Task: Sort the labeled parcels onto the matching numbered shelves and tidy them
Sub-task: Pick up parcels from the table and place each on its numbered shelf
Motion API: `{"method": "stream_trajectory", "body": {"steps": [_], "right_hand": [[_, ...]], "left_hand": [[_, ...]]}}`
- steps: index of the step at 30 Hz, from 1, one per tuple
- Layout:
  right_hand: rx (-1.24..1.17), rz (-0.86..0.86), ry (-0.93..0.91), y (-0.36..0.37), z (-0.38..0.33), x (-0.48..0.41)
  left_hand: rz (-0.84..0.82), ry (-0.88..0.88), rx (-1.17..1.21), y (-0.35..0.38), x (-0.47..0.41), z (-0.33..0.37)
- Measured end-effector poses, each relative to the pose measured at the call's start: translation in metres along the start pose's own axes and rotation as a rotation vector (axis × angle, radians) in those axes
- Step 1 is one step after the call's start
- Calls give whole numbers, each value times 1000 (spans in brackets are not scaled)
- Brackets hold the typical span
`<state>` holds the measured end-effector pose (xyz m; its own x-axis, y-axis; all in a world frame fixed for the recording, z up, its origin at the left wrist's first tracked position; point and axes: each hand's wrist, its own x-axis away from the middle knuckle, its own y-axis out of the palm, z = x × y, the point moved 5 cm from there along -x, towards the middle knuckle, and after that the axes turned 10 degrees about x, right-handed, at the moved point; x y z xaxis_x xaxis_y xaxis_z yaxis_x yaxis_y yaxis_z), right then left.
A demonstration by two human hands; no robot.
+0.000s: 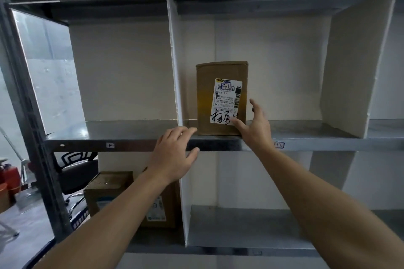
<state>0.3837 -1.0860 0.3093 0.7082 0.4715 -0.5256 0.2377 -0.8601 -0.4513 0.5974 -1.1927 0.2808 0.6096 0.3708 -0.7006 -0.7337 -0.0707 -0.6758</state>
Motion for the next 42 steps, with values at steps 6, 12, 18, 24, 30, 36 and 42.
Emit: {"method": "stream_trajectory", "body": {"steps": [6,12,18,24,30,36,42], "right_hand": [[233,18,-224,-16,22,49],[654,38,-317,-62,79,83],[931,-31,-51,-127,149,115],[1126,-71,195,-221,218,165],[1265,-95,458,-339,287,229],[1354,-123,635,-478,341,291],[1413,-99,815,-597,378,350]], "left_hand": [[-8,104,109,16,9,18],[-91,213,237,66,7,69],[-228,301,310,138,1,147],[-393,413,300,215,8,242],[-536,578,347,283,31,378],[-564,732,455,325,52,537],[-593,798,545,359,79,676]]}}
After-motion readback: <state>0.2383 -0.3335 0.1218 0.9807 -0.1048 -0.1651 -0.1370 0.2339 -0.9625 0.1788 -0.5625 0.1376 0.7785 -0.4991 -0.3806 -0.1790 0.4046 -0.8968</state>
